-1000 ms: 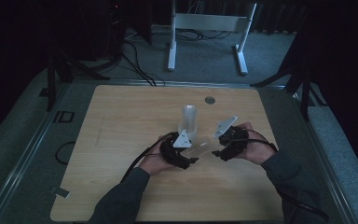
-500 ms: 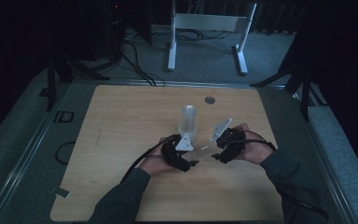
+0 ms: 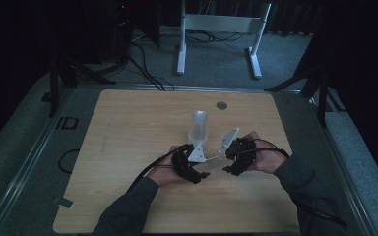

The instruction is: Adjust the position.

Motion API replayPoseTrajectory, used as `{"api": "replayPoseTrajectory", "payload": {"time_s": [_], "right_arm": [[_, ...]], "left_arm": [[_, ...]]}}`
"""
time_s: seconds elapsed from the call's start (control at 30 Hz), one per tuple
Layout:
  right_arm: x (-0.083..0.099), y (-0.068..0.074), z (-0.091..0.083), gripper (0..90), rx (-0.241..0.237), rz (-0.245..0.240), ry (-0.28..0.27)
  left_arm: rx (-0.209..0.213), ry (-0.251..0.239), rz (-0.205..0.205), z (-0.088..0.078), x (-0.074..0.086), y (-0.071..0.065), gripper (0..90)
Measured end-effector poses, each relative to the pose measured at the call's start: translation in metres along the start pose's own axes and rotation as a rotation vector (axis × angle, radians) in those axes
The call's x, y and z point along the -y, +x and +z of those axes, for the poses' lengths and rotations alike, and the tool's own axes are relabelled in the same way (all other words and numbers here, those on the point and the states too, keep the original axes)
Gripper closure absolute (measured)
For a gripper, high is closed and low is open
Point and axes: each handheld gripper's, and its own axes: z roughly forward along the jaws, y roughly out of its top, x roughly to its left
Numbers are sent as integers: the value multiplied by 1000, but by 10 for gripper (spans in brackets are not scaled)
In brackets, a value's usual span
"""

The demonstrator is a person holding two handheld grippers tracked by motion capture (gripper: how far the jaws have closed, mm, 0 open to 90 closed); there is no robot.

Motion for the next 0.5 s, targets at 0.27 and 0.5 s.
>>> {"api": "replayPoseTrajectory", "payload": {"time_s": [0.27, 0.5], "right_arm": [[-3, 2, 1, 331, -15, -26, 22], [-7, 4, 4, 323, -19, -56, 50]], "left_arm": [[4, 24, 22, 0, 1, -1, 291], [6, 45, 47, 1, 0, -2, 292]]}}
